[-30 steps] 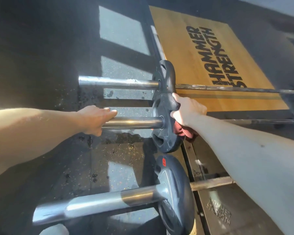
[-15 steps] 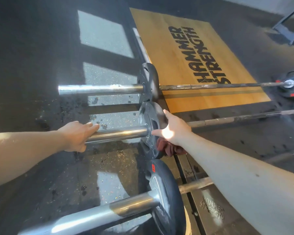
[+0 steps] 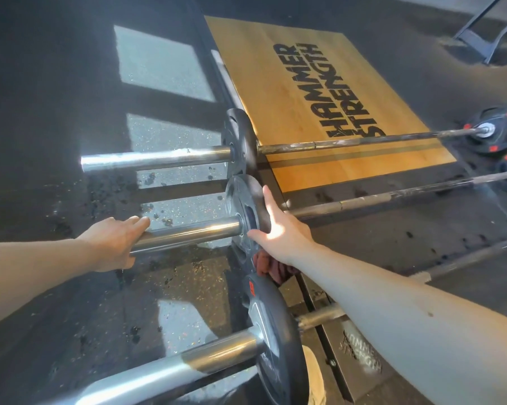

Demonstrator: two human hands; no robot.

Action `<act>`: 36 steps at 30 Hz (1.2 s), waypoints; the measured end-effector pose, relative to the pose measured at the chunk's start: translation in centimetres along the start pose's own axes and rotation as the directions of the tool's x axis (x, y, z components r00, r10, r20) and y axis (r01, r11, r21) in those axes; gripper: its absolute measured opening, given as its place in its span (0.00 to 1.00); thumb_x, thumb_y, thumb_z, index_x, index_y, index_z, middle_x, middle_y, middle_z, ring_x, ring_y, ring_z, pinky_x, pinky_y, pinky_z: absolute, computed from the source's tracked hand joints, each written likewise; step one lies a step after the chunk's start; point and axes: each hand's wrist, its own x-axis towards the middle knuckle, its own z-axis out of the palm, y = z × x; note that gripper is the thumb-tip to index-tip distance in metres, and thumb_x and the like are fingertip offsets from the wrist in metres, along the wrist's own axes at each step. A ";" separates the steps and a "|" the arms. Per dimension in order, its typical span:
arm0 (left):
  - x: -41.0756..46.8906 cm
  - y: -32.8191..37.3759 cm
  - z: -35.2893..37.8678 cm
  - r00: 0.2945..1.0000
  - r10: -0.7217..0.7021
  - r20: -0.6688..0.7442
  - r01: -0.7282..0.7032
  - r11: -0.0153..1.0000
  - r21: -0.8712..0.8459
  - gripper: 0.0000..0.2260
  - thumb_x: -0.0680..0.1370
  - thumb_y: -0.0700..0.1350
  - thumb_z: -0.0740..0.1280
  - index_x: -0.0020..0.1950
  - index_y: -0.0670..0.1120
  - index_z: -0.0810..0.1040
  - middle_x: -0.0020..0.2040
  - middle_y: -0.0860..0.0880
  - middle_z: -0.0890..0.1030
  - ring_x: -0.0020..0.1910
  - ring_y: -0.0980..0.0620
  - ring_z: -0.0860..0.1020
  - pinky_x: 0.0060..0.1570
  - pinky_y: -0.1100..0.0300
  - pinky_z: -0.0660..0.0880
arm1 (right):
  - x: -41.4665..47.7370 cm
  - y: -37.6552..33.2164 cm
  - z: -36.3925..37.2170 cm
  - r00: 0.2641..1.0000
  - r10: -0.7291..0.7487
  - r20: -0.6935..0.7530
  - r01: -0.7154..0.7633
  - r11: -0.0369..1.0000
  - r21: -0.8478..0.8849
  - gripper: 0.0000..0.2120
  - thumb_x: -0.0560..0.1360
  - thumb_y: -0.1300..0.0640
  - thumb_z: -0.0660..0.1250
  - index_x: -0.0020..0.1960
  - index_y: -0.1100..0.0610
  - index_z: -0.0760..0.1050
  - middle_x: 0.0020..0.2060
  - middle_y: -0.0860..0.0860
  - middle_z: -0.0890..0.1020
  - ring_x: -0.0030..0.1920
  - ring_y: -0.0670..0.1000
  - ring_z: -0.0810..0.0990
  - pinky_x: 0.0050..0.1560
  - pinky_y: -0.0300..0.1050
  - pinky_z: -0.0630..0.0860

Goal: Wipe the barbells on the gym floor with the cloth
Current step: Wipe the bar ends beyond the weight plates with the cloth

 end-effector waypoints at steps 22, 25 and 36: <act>-1.4 1.0 0.7 0.996 0.035 0.086 -0.033 0.999 -0.024 0.25 0.71 0.54 0.73 0.60 0.53 0.63 0.47 0.56 0.73 0.36 0.55 0.75 0.31 0.58 0.71 | 3.2 -1.2 -1.8 0.997 0.008 -0.082 -0.025 0.979 -0.200 0.33 0.78 0.41 0.66 0.80 0.34 0.57 0.66 0.47 0.79 0.63 0.57 0.77 0.62 0.53 0.75; -1.8 1.1 1.0 0.998 0.011 0.069 -0.007 0.998 -0.068 0.25 0.71 0.53 0.74 0.60 0.52 0.64 0.48 0.55 0.74 0.37 0.54 0.76 0.32 0.58 0.73 | 3.0 -1.6 -2.4 1.000 0.017 -0.018 -0.020 0.985 -0.170 0.36 0.78 0.42 0.68 0.81 0.36 0.53 0.72 0.49 0.75 0.67 0.59 0.75 0.62 0.53 0.75; -6.2 -5.1 1.2 0.992 -0.127 -0.009 0.121 0.959 -0.257 0.34 0.68 0.69 0.74 0.65 0.52 0.69 0.59 0.54 0.75 0.51 0.51 0.78 0.51 0.52 0.79 | 2.4 -11.3 -5.3 0.933 -0.030 -0.358 -0.016 0.992 -0.124 0.25 0.77 0.32 0.64 0.63 0.48 0.79 0.53 0.49 0.84 0.54 0.55 0.81 0.56 0.51 0.76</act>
